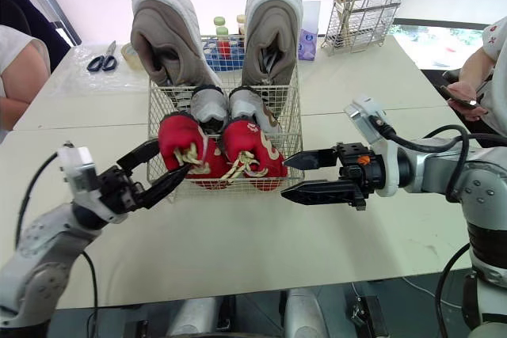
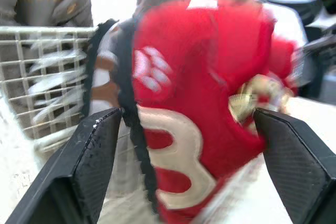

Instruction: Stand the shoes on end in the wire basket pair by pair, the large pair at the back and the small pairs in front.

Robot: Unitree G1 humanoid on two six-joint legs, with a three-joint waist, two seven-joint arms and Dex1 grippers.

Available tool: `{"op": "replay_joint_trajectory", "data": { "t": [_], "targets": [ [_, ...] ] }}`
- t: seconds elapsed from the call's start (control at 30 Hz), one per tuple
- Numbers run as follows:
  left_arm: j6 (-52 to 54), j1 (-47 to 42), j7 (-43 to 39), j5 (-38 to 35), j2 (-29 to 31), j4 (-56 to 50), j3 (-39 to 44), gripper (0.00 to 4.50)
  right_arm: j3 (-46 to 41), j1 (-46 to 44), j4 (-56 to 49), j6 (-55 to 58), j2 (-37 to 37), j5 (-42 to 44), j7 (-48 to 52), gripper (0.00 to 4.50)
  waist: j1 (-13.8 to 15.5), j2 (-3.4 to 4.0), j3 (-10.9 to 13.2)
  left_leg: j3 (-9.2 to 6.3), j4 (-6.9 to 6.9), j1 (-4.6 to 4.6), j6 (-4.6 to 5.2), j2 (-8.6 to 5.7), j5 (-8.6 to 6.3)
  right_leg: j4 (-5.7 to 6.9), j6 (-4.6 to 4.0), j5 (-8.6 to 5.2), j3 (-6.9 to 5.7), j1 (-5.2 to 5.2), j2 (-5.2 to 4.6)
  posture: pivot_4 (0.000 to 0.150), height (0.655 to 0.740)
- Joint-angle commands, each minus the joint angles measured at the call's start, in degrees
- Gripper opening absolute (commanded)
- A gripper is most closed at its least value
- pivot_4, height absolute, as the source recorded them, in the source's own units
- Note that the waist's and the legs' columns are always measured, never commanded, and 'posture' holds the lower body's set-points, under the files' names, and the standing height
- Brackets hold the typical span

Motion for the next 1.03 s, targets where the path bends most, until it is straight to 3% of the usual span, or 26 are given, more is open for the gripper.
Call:
{"op": "replay_joint_trajectory", "data": {
  "t": [0.03,0.17,0.27,0.37,0.4,0.47,0.5,0.57,0.7,1.03],
  "targets": [
    [3.85,1.81,-0.58,-7.20,3.50,-3.29,5.56,4.06,0.27,-0.20,0.01,-1.89,0.31,-0.92,1.39,4.50,0.00,0.02,0.00,0.01,-0.01,0.00,0.00,0.00,0.00,-0.02,0.00,0.00,0.00,0.00,-0.01,0.150,0.7400],
    [7.28,3.01,0.53,-10.86,7.50,-2.68,10.99,4.06,0.88,0.16,0.42,-2.88,0.43,-2.00,2.19,4.50,0.04,0.02,0.01,0.04,-0.01,-0.01,0.00,-0.01,0.00,-0.08,-0.02,-0.01,0.00,0.01,0.00,0.150,0.7400],
    [12.90,0.97,7.79,-20.35,12.70,1.35,19.12,4.06,0.47,0.79,1.34,-3.57,-0.53,-3.10,3.22,4.50,0.05,-0.02,0.03,0.01,0.00,-0.03,0.00,-0.01,0.00,-0.11,-0.03,-0.02,0.00,0.01,0.01,0.150,0.7400],
    [18.18,0.24,10.20,-24.85,18.15,6.79,26.03,4.06,-0.31,1.35,2.98,-4.45,-2.01,-4.72,4.70,4.50,-0.05,0.00,0.04,0.01,-0.01,-0.03,0.00,0.00,0.00,-0.12,-0.03,-0.02,0.00,0.00,0.00,0.150,0.7400],
    [19.87,0.38,10.23,-24.62,19.88,8.88,27.90,4.06,-0.52,1.43,3.73,-4.84,-2.53,-5.34,5.24,4.50,-0.08,0.04,0.06,0.02,-0.02,-0.03,0.00,0.00,0.00,-0.12,-0.03,-0.02,0.00,0.00,0.01,0.150,0.7400],
    [21.69,2.46,10.66,-17.38,23.18,12.47,31.44,4.06,-0.99,1.54,5.66,-5.99,-3.80,-6.83,6.46,4.50,-0.25,0.06,0.09,0.10,-0.06,-0.03,0.00,-0.02,0.00,-0.17,-0.03,-0.02,0.00,-0.02,0.00,0.150,0.7400],
    [23.09,3.71,8.48,-16.66,24.07,14.07,32.86,4.30,-1.01,1.48,6.85,-6.73,-4.39,-7.76,7.30,4.50,-0.33,0.11,0.11,0.13,-0.09,-0.03,0.00,-0.01,-0.01,-0.21,-0.03,-0.02,0.00,-0.03,0.01,0.150,0.7400],
    [25.27,6.02,4.68,-16.20,24.49,15.47,34.64,4.30,-0.75,1.73,8.71,-8.29,-5.39,-9.73,9.05,4.50,-0.43,0.12,0.12,0.21,-0.15,-0.02,0.01,-0.01,-0.02,-0.25,-0.03,-0.02,0.00,-0.06,0.00,0.150,0.7400],
    [29.49,13.33,2.35,-8.21,25.40,15.24,31.17,4.30,-0.62,5.13,10.35,-11.25,-7.51,-14.15,11.24,4.50,-0.24,0.11,0.13,0.24,-0.18,-0.04,0.00,0.00,-0.04,-0.31,-0.03,-0.02,0.00,-0.09,-0.02,0.150,0.7400],
    [26.76,14.65,-3.55,-3.18,15.27,14.54,24.05,4.30,-3.11,12.40,11.24,-14.76,-7.72,-18.12,11.84,4.50,-0.01,0.15,0.13,0.24,-0.21,-0.07,-0.03,0.00,-0.06,-0.37,-0.10,-0.01,0.03,-0.14,-0.33,0.150,0.7400]
  ]
}}
